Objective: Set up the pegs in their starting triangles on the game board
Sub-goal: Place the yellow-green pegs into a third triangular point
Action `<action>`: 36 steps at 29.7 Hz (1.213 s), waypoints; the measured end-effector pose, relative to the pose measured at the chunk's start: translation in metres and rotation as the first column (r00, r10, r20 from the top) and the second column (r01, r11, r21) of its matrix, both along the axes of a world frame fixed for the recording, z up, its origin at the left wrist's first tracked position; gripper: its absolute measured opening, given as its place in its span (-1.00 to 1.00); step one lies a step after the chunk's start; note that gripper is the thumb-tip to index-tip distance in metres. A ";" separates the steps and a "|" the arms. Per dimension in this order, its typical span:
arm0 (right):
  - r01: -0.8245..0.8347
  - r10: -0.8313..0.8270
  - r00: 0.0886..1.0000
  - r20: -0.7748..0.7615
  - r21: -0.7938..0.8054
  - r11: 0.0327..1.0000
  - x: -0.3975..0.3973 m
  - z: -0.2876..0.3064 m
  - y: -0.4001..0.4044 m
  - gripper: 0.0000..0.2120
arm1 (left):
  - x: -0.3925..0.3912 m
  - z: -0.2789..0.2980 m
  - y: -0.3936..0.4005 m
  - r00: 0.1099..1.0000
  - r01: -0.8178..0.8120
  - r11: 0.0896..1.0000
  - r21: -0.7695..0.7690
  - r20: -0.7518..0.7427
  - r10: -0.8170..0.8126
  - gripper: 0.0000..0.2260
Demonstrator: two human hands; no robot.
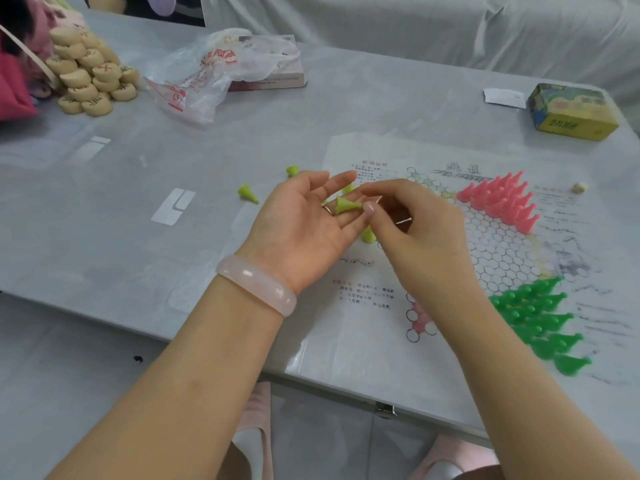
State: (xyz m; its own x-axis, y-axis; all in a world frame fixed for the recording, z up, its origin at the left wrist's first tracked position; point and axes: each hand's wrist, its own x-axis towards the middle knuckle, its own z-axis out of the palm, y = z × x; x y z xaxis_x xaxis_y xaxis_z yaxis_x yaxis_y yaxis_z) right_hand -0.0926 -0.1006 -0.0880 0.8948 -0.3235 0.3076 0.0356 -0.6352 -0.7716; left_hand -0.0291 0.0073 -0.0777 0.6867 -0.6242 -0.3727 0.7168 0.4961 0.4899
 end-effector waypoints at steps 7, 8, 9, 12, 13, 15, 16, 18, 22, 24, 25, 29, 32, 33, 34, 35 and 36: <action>0.045 -0.045 0.999 0.001 0.058 0.997 0.000 -0.001 -0.001 -0.84 | -0.001 0.000 -0.001 1.000 0.003 0.998 -0.061 -0.011 -0.004 -0.73; 0.053 -0.053 0.999 -0.002 0.104 0.993 -0.001 0.000 -0.002 -0.84 | -0.002 0.000 -0.002 1.000 -0.004 0.997 -0.071 -0.008 0.004 -0.75; 0.042 -0.041 0.999 -0.007 0.121 0.992 -0.001 0.000 -0.002 -0.83 | -0.002 0.001 -0.004 1.000 -0.013 0.997 -0.071 0.000 0.013 -0.78; -0.004 0.007 1.000 -0.026 0.116 0.993 -0.001 0.000 -0.002 -0.83 | -0.004 -0.001 -0.009 0.999 -0.026 0.999 -0.020 0.037 0.027 -0.86; -0.011 0.013 1.000 -0.023 0.105 0.994 -0.001 -0.001 -0.002 -0.81 | -0.006 -0.001 -0.011 0.998 -0.018 1.000 -0.002 0.053 0.018 -0.86; -0.012 0.013 1.000 -0.016 0.069 0.998 0.000 -0.001 -0.004 -0.81 | -0.008 -0.003 -0.013 0.997 -0.003 1.000 0.007 0.073 0.002 -0.85; -0.008 0.009 1.000 -0.012 0.063 0.998 0.000 0.000 -0.005 -0.82 | -0.009 -0.004 -0.014 0.997 0.003 1.000 0.001 0.076 -0.003 -0.85; 0.003 -0.004 1.000 0.005 0.091 0.996 0.001 0.000 -0.007 -0.87 | -0.011 -0.005 -0.015 0.994 0.016 1.000 0.024 0.106 -0.018 -0.82; -0.004 0.001 0.997 0.082 0.037 0.999 0.000 0.002 -0.005 -0.88 | -0.016 -0.007 -0.018 0.961 0.032 0.973 0.228 0.260 -0.092 -0.71; -0.008 0.007 0.996 0.088 0.009 1.000 0.000 0.002 -0.004 -0.84 | -0.019 -0.005 -0.018 0.956 0.037 0.966 0.255 0.274 -0.109 -0.74; -0.007 0.005 0.997 0.083 0.021 1.000 0.000 0.002 -0.005 -0.85 | -0.019 -0.003 -0.018 0.957 0.039 0.965 0.258 0.269 -0.111 -0.75; -0.019 0.014 0.999 0.039 0.131 0.991 0.000 0.003 -0.005 -0.87 | -0.017 -0.005 -0.014 0.949 0.021 0.940 0.340 0.290 -0.126 -0.70; -0.043 0.038 0.998 0.040 0.123 0.991 0.000 0.006 -0.004 -0.80 | -0.018 -0.001 -0.011 0.925 -0.003 0.905 0.424 0.346 -0.159 -0.74; -0.041 0.037 0.999 0.039 0.122 0.992 0.000 0.007 -0.005 -0.79 | -0.018 0.001 -0.009 0.910 -0.027 0.886 0.464 0.377 -0.170 -0.77; -0.027 0.022 0.999 0.039 0.126 0.992 0.000 0.007 -0.006 -0.81 | -0.016 0.002 -0.007 0.888 -0.074 0.859 0.506 0.425 -0.173 -0.80; 0.001 -0.007 0.999 0.039 0.137 0.991 0.000 0.008 -0.009 -0.83 | -0.013 0.003 -0.003 0.854 -0.145 0.827 0.544 0.491 -0.173 -0.82; 0.038 -0.045 0.998 0.038 0.154 0.987 0.000 0.009 -0.013 -0.84 | -0.008 0.003 0.002 0.806 -0.232 0.784 0.575 0.565 -0.176 -0.83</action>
State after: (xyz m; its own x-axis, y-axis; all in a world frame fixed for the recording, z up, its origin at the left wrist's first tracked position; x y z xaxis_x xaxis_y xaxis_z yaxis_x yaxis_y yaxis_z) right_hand -0.0930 -0.1133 -0.0794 0.8671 -0.4062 0.2881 0.0455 -0.5116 -0.8580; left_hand -0.0371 0.0090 -0.0751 0.9013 -0.3884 -0.1919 0.1965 -0.0282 0.9801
